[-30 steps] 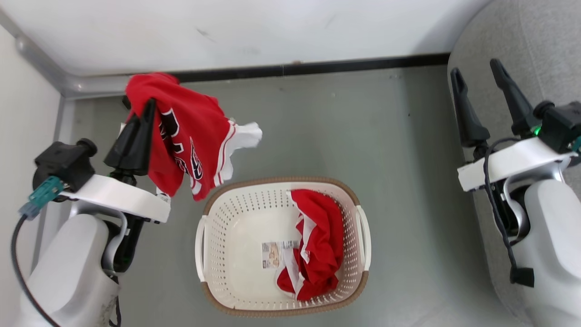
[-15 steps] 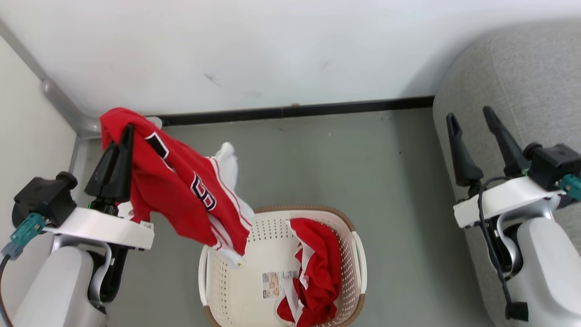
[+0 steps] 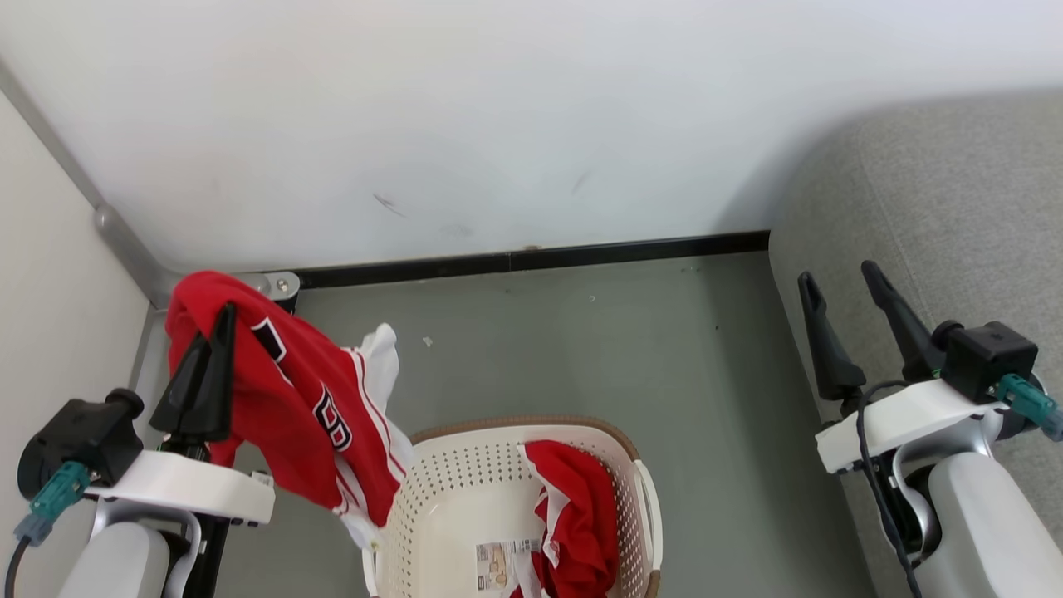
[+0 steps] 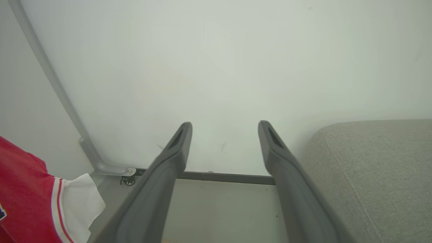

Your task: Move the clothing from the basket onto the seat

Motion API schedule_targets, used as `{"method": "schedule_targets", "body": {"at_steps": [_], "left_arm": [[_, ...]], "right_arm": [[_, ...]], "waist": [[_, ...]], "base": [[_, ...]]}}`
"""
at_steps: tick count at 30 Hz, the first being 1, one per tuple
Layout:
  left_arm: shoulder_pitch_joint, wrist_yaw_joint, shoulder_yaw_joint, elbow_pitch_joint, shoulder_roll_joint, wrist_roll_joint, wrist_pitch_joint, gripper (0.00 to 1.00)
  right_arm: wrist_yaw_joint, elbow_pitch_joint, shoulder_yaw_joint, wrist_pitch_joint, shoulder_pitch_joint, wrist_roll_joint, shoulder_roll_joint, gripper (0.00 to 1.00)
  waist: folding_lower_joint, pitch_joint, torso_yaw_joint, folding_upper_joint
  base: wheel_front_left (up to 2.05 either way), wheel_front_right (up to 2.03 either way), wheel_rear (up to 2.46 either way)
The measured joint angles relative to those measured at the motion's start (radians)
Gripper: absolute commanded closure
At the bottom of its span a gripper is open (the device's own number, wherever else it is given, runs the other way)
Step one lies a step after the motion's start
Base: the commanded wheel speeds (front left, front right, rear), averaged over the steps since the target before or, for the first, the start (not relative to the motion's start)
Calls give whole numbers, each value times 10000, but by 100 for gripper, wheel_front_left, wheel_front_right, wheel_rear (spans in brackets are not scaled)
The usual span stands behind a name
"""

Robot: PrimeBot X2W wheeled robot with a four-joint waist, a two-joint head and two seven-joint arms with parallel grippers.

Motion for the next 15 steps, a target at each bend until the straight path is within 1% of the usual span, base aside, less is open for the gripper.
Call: {"method": "schedule_targets", "body": {"at_steps": [15], "left_arm": [[840,-2,301,-71,-259,161,0,100]], "right_arm": [[0,-12,157,0,453,48,69,0]], "waist": [[0,-584,-54,0]], "base": [[0,0,0]]}}
